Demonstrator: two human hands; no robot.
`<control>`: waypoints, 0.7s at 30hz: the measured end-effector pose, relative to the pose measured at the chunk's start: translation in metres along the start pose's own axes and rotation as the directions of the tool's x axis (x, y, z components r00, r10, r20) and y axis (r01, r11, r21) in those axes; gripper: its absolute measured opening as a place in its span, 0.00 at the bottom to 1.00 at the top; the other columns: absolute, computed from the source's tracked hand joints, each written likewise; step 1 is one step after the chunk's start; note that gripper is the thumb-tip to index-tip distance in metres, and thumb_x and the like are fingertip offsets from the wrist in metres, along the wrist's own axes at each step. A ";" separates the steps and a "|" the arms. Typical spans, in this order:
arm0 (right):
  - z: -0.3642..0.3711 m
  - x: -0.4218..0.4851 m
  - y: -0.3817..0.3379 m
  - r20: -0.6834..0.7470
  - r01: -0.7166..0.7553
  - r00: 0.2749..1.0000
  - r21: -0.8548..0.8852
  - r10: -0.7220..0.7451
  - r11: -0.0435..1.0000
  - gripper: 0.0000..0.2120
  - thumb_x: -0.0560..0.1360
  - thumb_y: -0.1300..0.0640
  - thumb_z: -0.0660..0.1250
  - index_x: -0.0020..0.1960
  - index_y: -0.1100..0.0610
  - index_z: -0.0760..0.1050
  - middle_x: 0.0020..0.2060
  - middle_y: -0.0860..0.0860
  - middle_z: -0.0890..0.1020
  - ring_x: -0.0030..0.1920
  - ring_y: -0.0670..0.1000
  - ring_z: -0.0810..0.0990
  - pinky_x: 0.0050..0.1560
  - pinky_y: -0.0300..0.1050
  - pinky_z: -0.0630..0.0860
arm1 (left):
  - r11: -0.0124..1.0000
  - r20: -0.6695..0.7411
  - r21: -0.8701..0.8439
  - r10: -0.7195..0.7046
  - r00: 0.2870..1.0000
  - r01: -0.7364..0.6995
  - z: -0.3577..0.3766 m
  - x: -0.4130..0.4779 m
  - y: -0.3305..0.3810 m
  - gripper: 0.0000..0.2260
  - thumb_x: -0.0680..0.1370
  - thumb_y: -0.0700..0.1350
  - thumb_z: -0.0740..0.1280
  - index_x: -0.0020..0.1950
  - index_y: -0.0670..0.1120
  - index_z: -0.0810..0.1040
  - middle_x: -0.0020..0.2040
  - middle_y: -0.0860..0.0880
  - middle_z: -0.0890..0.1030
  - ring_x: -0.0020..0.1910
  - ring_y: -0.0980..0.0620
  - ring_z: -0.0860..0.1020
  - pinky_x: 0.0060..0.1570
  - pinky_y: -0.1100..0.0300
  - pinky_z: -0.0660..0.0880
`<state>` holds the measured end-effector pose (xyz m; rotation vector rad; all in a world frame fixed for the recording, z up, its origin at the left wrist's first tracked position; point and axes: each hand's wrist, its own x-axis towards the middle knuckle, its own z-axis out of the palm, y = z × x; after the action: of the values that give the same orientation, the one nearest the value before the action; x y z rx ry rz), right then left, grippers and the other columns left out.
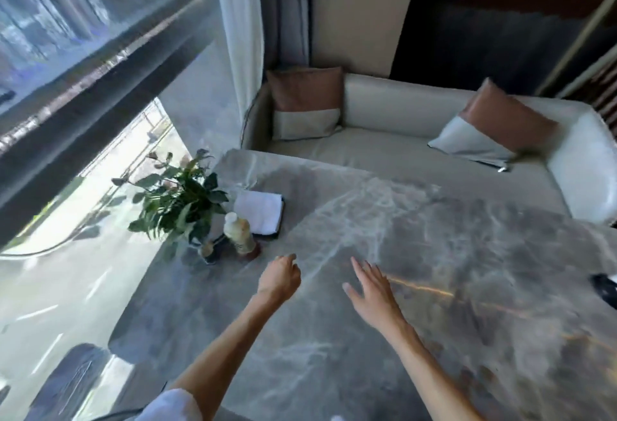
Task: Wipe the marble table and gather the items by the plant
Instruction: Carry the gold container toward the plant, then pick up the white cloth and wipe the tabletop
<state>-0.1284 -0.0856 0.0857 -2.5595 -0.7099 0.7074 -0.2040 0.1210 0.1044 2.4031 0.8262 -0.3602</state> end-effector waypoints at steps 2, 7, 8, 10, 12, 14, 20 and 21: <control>-0.005 0.019 -0.019 0.010 0.011 1.000 0.007 -0.011 1.000 0.30 0.82 0.45 0.57 0.79 0.54 0.54 0.79 0.54 0.58 0.79 0.56 0.54 0.78 0.49 0.51 | 0.998 -0.027 -0.040 0.054 0.998 -0.055 -0.019 0.013 -0.005 0.16 0.79 0.42 0.58 0.65 0.42 0.75 0.64 0.40 0.78 0.64 0.40 0.75 0.60 0.54 0.71; -0.030 0.095 -0.069 0.003 0.055 0.998 0.020 -0.055 0.998 0.26 0.82 0.50 0.59 0.77 0.58 0.61 0.76 0.56 0.65 0.77 0.55 0.62 0.76 0.50 0.57 | 0.970 -0.156 -0.182 0.133 0.979 -0.161 -0.098 0.073 -0.002 0.11 0.75 0.42 0.56 0.41 0.40 0.77 0.42 0.41 0.82 0.44 0.43 0.80 0.46 0.47 0.75; -0.037 0.112 -0.080 0.009 0.057 0.998 0.028 -0.057 0.998 0.25 0.82 0.51 0.59 0.77 0.58 0.61 0.76 0.56 0.65 0.76 0.55 0.63 0.76 0.49 0.58 | 0.953 -0.165 -0.252 0.126 0.978 -0.166 -0.112 0.091 -0.004 0.11 0.73 0.42 0.57 0.39 0.39 0.76 0.39 0.43 0.80 0.41 0.47 0.78 0.46 0.47 0.75; -0.047 0.145 -0.105 0.039 0.054 0.998 0.057 -0.057 0.997 0.25 0.83 0.51 0.57 0.78 0.56 0.60 0.76 0.55 0.64 0.76 0.55 0.63 0.74 0.48 0.60 | 0.933 -0.171 -0.338 0.072 0.983 -0.128 -0.139 0.132 -0.008 0.13 0.68 0.43 0.57 0.37 0.35 0.77 0.35 0.40 0.81 0.38 0.47 0.78 0.42 0.49 0.75; -0.047 0.180 -0.126 0.088 0.049 0.995 0.063 -0.055 0.997 0.26 0.83 0.49 0.56 0.78 0.54 0.58 0.76 0.54 0.65 0.75 0.55 0.65 0.72 0.48 0.64 | 0.940 -0.120 -0.339 -0.005 0.993 -0.036 -0.158 0.169 -0.017 0.10 0.66 0.41 0.57 0.31 0.36 0.73 0.32 0.37 0.79 0.33 0.44 0.76 0.36 0.54 0.70; -0.035 0.213 -0.144 0.134 0.058 0.989 0.058 -0.065 0.997 0.26 0.82 0.49 0.57 0.78 0.53 0.59 0.74 0.54 0.68 0.73 0.56 0.68 0.69 0.48 0.67 | 0.934 -0.060 -0.350 -0.098 0.993 0.071 -0.161 0.197 -0.027 0.08 0.68 0.37 0.58 0.28 0.39 0.70 0.29 0.40 0.74 0.32 0.45 0.73 0.35 0.56 0.67; 0.031 0.285 -0.170 0.324 0.042 0.944 0.052 -0.056 0.998 0.26 0.81 0.52 0.58 0.77 0.57 0.60 0.76 0.55 0.64 0.76 0.55 0.63 0.74 0.47 0.61 | 0.926 0.089 -0.284 -0.234 0.968 0.249 -0.116 0.266 -0.075 0.15 0.75 0.35 0.57 0.58 0.29 0.74 0.57 0.32 0.79 0.59 0.37 0.77 0.54 0.48 0.74; 0.043 0.293 -0.170 0.354 0.055 0.933 0.025 -0.060 0.998 0.27 0.82 0.52 0.57 0.78 0.58 0.57 0.78 0.55 0.60 0.77 0.54 0.60 0.75 0.46 0.57 | 0.918 0.121 -0.271 -0.267 0.956 0.290 -0.110 0.271 -0.081 0.17 0.76 0.36 0.58 0.61 0.30 0.73 0.60 0.35 0.78 0.61 0.39 0.76 0.56 0.51 0.73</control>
<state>0.0038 0.2238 0.0279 -2.4096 -0.8837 1.1686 -0.0380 0.3683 0.0449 1.9937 1.1071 -0.4151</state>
